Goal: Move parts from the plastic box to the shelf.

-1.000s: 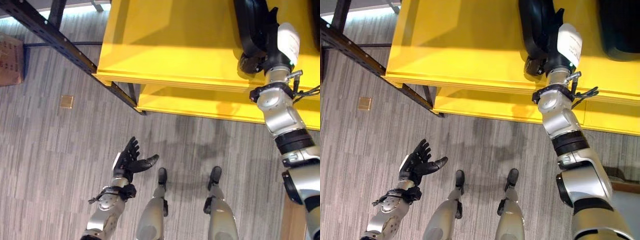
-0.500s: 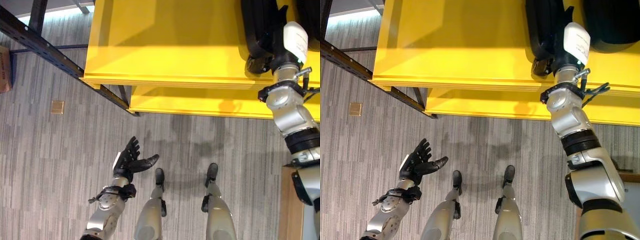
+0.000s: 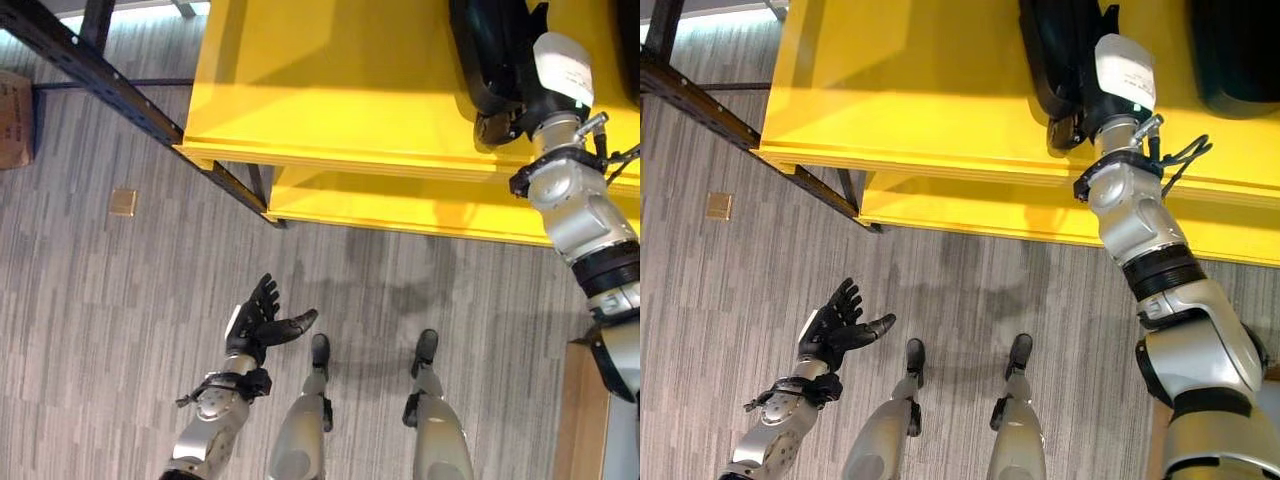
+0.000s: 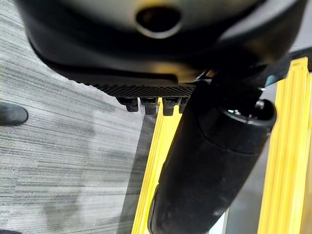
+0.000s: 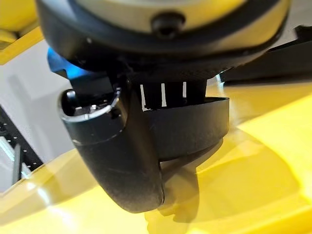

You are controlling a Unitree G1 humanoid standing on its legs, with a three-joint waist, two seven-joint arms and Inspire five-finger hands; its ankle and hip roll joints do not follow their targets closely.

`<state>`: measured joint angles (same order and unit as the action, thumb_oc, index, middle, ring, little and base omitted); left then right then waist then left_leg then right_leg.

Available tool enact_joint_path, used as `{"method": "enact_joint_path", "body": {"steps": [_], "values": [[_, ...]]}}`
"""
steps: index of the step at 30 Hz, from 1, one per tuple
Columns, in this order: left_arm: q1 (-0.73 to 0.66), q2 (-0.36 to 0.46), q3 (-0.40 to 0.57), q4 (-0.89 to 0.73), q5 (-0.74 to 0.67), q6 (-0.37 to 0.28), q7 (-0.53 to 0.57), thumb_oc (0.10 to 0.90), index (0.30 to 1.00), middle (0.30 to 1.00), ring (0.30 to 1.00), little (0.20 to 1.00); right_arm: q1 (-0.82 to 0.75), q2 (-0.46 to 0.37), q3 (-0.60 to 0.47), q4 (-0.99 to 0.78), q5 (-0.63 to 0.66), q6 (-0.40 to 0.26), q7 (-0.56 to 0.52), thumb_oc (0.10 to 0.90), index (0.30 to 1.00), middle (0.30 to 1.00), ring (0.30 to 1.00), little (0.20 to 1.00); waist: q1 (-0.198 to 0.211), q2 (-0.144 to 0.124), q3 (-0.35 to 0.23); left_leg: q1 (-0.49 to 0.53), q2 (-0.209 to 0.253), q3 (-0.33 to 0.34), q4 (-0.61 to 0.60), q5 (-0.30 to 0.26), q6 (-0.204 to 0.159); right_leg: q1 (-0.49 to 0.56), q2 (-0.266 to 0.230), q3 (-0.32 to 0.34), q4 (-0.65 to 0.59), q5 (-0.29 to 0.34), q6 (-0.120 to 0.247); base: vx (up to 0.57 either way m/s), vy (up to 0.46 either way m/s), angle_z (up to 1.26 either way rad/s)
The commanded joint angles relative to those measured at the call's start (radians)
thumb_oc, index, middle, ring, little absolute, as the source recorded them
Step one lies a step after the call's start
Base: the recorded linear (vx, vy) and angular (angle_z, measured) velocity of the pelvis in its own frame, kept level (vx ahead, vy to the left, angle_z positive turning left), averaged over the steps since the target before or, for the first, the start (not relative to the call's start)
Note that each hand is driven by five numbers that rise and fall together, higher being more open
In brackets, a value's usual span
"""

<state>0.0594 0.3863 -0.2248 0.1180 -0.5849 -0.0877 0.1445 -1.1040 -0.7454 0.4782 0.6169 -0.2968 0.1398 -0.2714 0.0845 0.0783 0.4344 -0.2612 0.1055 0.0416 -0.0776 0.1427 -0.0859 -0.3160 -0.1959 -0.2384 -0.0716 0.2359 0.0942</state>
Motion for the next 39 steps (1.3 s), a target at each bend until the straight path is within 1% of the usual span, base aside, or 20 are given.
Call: {"method": "enact_joint_path", "body": {"steps": [1,2,5,9,18,21,28,33,39], "values": [[0.03,0.088,0.034,-0.09,-0.012,-0.079,0.003,0.9,1.0,1.0,1.0,1.0,-0.186,-0.001,0.059,0.044,-0.015,-0.055,-0.02,0.4,0.3,0.3,0.3,0.3,0.035,-0.068,-0.038,0.066,0.036,-0.029,-0.01,-0.043,-0.002,0.013,-0.088,-0.002,0.107,-0.047,0.077,0.0,0.021,0.16],[0.028,0.088,0.034,-0.089,-0.014,-0.08,0.004,0.9,1.0,1.0,1.0,1.0,-0.192,0.013,0.055,0.067,-0.001,-0.053,-0.025,0.4,0.3,0.3,0.3,0.3,0.042,-0.068,-0.039,0.062,0.035,-0.032,-0.01,-0.043,-0.002,0.017,-0.09,-0.004,0.101,-0.045,0.077,0.0,0.021,0.17],[0.028,0.089,0.035,-0.09,-0.014,-0.081,0.005,0.9,1.0,1.0,1.0,1.0,-0.196,0.018,0.055,0.075,0.003,-0.052,-0.026,0.4,0.3,0.3,0.3,0.3,0.044,-0.068,-0.038,0.061,0.034,-0.034,-0.01,-0.043,-0.002,0.018,-0.09,-0.005,0.099,-0.043,0.078,0.0,0.013,0.06],[0.028,0.094,0.039,-0.094,-0.025,-0.083,0.008,0.9,1.0,1.0,1.0,1.0,-0.238,0.046,0.068,0.155,0.036,-0.047,-0.029,0.4,0.3,0.3,0.3,0.3,0.057,-0.07,-0.039,0.055,0.03,-0.044,-0.009,-0.041,-0.001,0.025,-0.093,-0.013,0.087,-0.038,0.08,0.01,0.019,0.04],[0.024,0.099,0.042,-0.097,-0.032,-0.085,0.015,0.9,1.0,1.0,1.0,1.0,-0.278,0.11,0.057,0.246,0.116,-0.044,-0.045,0.4,0.3,0.3,0.3,0.3,0.067,-0.074,-0.042,0.051,0.026,-0.052,-0.007,-0.042,0.003,0.036,-0.094,-0.017,0.078,-0.037,0.079,0.0,0.004,0.01],[0.023,0.099,0.042,-0.097,-0.036,-0.083,0.022,0.9,1.0,1.0,1.0,1.0,-0.288,0.142,0.04,0.299,0.161,-0.041,-0.06,0.4,0.3,0.3,0.3,0.3,0.068,-0.077,-0.043,0.051,0.023,-0.053,-0.006,-0.043,0.003,0.04,-0.095,-0.017,0.076,-0.035,0.079,0.0,0.025,0.11],[0.019,0.099,0.046,-0.098,-0.032,-0.08,0.034,0.9,1.0,1.0,1.0,1.0,-0.289,0.185,0.034,0.313,0.17,-0.033,-0.068,0.4,0.3,0.3,0.3,0.3,0.068,-0.081,-0.043,0.052,0.024,-0.054,-0.005,-0.043,0.004,0.041,-0.093,-0.012,0.071,-0.034,0.078,0.0,0.002,0.01],[0.02,0.096,0.047,-0.098,-0.029,-0.079,0.042,0.9,1.0,1.0,1.0,1.0,-0.274,0.23,0.0,0.305,0.197,-0.03,-0.088,0.4,0.3,0.3,0.3,0.3,0.067,-0.082,-0.043,0.053,0.024,-0.053,-0.005,-0.043,0.004,0.044,-0.093,-0.012,0.074,-0.036,0.076,0.0,0.0,0.0],[0.02,0.096,0.047,-0.096,-0.022,-0.072,0.056,0.9,1.0,1.0,1.0,1.0,-0.249,0.25,-0.038,0.295,0.204,-0.02,-0.122,0.4,0.3,0.3,0.3,0.3,0.063,-0.081,-0.041,0.054,0.025,-0.053,-0.006,-0.043,0.004,0.043,-0.094,-0.013,0.077,-0.037,0.077,0.0,0.0,0.0]]}}
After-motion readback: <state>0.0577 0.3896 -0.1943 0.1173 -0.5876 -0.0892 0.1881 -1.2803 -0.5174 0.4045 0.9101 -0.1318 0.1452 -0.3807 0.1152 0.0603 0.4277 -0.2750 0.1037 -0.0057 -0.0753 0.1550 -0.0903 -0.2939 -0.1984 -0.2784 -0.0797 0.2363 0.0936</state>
